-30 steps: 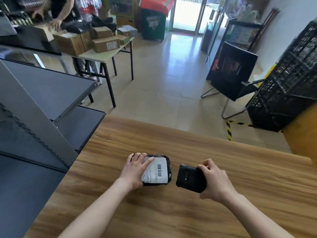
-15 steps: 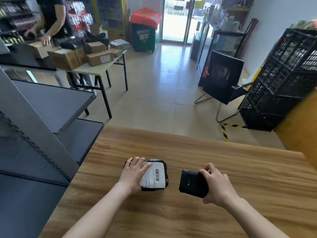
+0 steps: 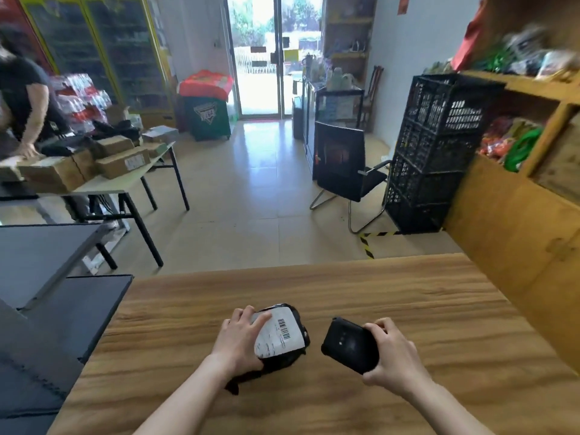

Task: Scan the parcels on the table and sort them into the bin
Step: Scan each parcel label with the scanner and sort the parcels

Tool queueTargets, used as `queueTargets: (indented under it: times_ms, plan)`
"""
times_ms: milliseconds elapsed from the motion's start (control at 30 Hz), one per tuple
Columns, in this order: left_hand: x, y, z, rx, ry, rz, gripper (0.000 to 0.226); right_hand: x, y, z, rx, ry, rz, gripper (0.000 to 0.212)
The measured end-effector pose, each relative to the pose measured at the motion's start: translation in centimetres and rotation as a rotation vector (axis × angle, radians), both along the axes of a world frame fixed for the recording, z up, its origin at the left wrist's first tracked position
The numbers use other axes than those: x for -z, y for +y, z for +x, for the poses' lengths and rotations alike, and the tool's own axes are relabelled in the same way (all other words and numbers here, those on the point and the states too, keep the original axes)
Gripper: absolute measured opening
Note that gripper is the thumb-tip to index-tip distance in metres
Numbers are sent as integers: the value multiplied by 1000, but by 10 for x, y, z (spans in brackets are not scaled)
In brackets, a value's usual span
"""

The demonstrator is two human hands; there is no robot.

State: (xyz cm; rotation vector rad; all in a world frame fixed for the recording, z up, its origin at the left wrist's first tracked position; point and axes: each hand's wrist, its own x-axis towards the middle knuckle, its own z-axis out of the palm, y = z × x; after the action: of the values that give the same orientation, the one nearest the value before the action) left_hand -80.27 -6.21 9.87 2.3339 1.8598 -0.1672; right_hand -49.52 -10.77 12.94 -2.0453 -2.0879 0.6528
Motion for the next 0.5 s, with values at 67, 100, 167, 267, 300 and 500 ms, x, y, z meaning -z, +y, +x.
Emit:
queueTargets:
  times_ms: [67,100,167,267,300,500]
  plan:
    - [-6,6,35,47,-3,21,98,2,-12,31,81,18,-6,94]
    - [-7,8,53,71,-8,32,97,3,-19,47,121,26,-8,93]
    - [-9,12,90,122,-24,50,96,7,-32,79,201,65,-11,91]
    - [-12,15,151,211,-52,54,97,9,-58,130,311,86,-15,91]
    - [-12,15,176,246,-54,53,98,8,-70,150,347,88,-13,92]
    - [-10,-7,328,465,-42,36,100,9,-152,265,569,131,6,85]
